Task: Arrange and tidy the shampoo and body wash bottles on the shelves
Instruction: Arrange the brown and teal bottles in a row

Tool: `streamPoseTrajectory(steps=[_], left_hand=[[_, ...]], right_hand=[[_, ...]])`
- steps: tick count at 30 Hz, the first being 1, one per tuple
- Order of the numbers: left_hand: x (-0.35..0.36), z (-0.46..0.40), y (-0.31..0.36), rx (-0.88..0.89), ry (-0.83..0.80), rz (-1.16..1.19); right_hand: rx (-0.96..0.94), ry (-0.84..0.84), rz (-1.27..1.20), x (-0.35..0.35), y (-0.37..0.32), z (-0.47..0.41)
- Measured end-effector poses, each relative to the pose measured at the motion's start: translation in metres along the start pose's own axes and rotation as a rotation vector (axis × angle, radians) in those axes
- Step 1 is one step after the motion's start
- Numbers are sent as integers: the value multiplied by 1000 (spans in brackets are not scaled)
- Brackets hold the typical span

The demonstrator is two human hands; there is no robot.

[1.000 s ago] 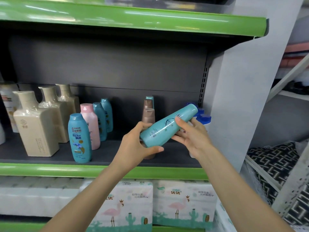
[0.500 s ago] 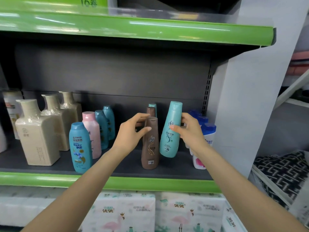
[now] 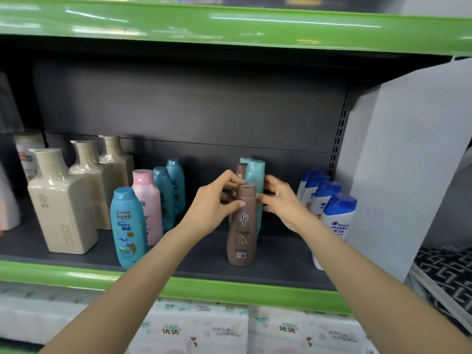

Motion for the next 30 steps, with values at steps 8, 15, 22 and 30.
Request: streamPoseTrajectory(steps=[8, 15, 22, 30], left_hand=[[0, -3, -7, 2, -38, 62], [4, -2, -7, -10, -19, 94], [4, -1, -7, -29, -16, 106], [5, 0, -6, -23, -4, 108]], right_hand=[[47, -39, 26, 5, 18, -13], [75, -53, 37, 10, 30, -18], [55, -25, 114, 5, 24, -24], [-27, 24, 185, -3, -12, -38]])
Point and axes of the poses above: each hand's wrist, its own z-axis away from the middle knuckle, its own x-axis out of the palm, y = z × x, the point moved 6 cm from there along -z, towards the middle knuckle, and after that the axes turned 2 degrees about z, right-handed, at the moved point
